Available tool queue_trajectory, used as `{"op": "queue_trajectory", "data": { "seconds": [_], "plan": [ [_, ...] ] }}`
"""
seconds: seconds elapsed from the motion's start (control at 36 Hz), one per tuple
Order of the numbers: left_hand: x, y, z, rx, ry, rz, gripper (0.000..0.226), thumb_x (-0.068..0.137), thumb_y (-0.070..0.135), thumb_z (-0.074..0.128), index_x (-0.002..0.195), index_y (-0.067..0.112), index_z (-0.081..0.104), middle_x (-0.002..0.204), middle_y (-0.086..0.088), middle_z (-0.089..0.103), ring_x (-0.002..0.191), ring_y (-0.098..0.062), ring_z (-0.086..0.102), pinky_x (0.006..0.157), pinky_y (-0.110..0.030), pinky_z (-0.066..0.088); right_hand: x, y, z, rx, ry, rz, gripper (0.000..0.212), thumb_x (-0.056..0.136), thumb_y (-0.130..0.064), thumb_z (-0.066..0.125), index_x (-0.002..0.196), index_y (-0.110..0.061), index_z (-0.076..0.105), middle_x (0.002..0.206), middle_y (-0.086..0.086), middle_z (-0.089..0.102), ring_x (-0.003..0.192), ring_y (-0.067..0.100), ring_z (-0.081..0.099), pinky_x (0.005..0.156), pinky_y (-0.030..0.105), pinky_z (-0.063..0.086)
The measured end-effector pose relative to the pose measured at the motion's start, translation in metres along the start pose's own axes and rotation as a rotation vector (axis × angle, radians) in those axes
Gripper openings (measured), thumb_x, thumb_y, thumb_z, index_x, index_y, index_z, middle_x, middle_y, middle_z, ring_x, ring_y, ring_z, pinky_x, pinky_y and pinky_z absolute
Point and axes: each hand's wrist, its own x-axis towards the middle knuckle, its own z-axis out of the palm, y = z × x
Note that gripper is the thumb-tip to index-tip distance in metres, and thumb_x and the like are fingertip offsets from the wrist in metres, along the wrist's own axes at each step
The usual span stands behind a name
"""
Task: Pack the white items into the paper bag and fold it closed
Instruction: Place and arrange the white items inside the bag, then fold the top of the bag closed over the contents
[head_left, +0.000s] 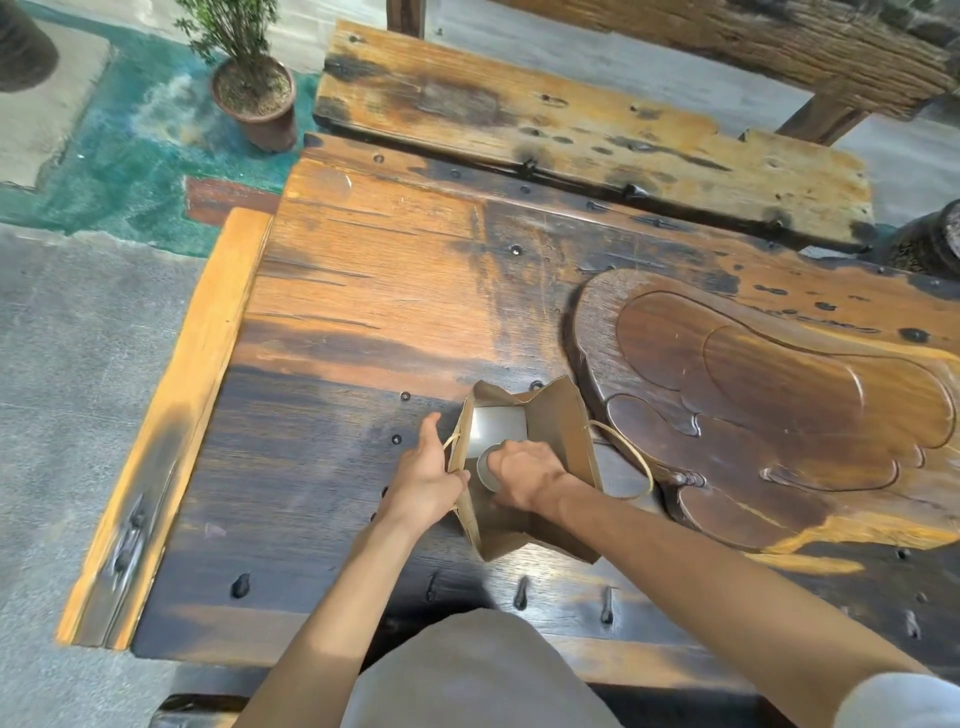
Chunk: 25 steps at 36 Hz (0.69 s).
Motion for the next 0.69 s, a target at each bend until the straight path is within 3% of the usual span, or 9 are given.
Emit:
{"op": "queue_trajectory", "data": {
  "seconds": [0.06, 0.14, 0.28, 0.36, 0.44, 0.53, 0.58, 0.69],
  "plan": [
    [-0.001, 0.003, 0.000, 0.000, -0.009, 0.011, 0.079, 0.095, 0.013, 0.060, 0.154, 0.033, 0.011, 0.140, -0.017, 0.048, 0.124, -0.031, 0.050, 0.100, -0.037, 0.040, -0.010, -0.001, -0.011, 0.062, 0.001, 0.014, 0.040, 0.091, -0.040, 0.065, 0.119, -0.014, 0.059, 0.127, 0.009, 0.057, 0.119, 0.028, 0.056, 0.095, 0.034, 0.044],
    [-0.003, 0.005, 0.000, 0.020, -0.014, 0.029, 0.078, 0.096, 0.015, 0.059, 0.154, 0.031, 0.009, 0.144, -0.016, 0.043, 0.126, -0.029, 0.047, 0.093, -0.033, 0.037, -0.031, 0.001, -0.029, 0.086, 0.001, -0.019, 0.030, 0.095, -0.025, 0.057, 0.122, -0.010, 0.056, 0.131, 0.013, 0.052, 0.122, 0.032, 0.053, 0.097, 0.033, 0.042],
    [-0.006, 0.009, -0.001, 0.036, -0.018, 0.052, 0.078, 0.095, 0.015, 0.060, 0.154, 0.028, 0.010, 0.122, -0.005, 0.052, 0.102, -0.019, 0.048, 0.087, -0.033, 0.040, -0.088, 0.017, -0.068, 0.150, 0.151, -0.061, 0.030, 0.090, -0.011, 0.050, 0.119, -0.016, 0.055, 0.121, 0.011, 0.058, 0.112, 0.035, 0.058, 0.089, 0.035, 0.048],
    [-0.009, 0.012, -0.004, 0.000, -0.007, 0.054, 0.079, 0.095, 0.013, 0.060, 0.154, 0.026, 0.010, 0.119, -0.008, 0.056, 0.096, -0.017, 0.050, 0.082, -0.030, 0.039, -0.132, 0.027, -0.091, 0.260, 0.189, -0.111, 0.026, 0.097, -0.022, 0.047, 0.122, -0.023, 0.056, 0.115, 0.004, 0.065, 0.108, 0.026, 0.059, 0.090, 0.032, 0.047],
    [-0.009, 0.013, -0.006, -0.013, 0.003, 0.055, 0.081, 0.094, 0.014, 0.062, 0.155, 0.025, 0.010, 0.095, -0.004, 0.056, 0.082, -0.015, 0.055, 0.072, -0.028, 0.041, -0.170, 0.036, -0.107, 0.405, 0.251, -0.126, 0.021, 0.098, -0.033, 0.053, 0.119, -0.029, 0.057, 0.094, -0.010, 0.068, 0.085, 0.006, 0.057, 0.075, 0.019, 0.044],
    [-0.009, 0.016, -0.007, -0.010, 0.010, 0.069, 0.080, 0.093, 0.014, 0.061, 0.155, 0.025, 0.012, 0.082, -0.008, 0.054, 0.074, -0.016, 0.052, 0.067, -0.030, 0.044, -0.194, 0.046, -0.113, 0.572, 0.370, -0.086, 0.014, 0.091, -0.038, 0.067, 0.101, -0.029, 0.064, 0.079, -0.008, 0.067, 0.071, 0.005, 0.059, 0.069, 0.028, 0.051],
    [-0.011, 0.019, -0.008, -0.029, 0.005, 0.085, 0.073, 0.094, 0.012, 0.059, 0.153, 0.023, 0.018, 0.081, -0.008, 0.053, 0.071, -0.016, 0.051, 0.066, -0.029, 0.048, -0.200, 0.050, -0.108, 0.622, 0.473, -0.048, 0.020, 0.084, -0.041, 0.073, 0.087, -0.027, 0.060, 0.073, -0.009, 0.060, 0.066, 0.006, 0.054, 0.064, 0.029, 0.046],
    [-0.014, 0.026, -0.007, 0.002, 0.005, 0.087, 0.040, 0.095, 0.008, 0.056, 0.132, 0.015, 0.043, 0.072, -0.003, 0.051, 0.058, -0.015, 0.053, 0.044, -0.021, 0.045, -0.182, 0.040, -0.073, 0.442, 0.580, 0.121, 0.058, 0.074, -0.062, 0.072, 0.104, -0.027, 0.039, 0.105, -0.007, 0.040, 0.099, 0.012, 0.041, 0.086, 0.033, 0.042]
  ]
}}
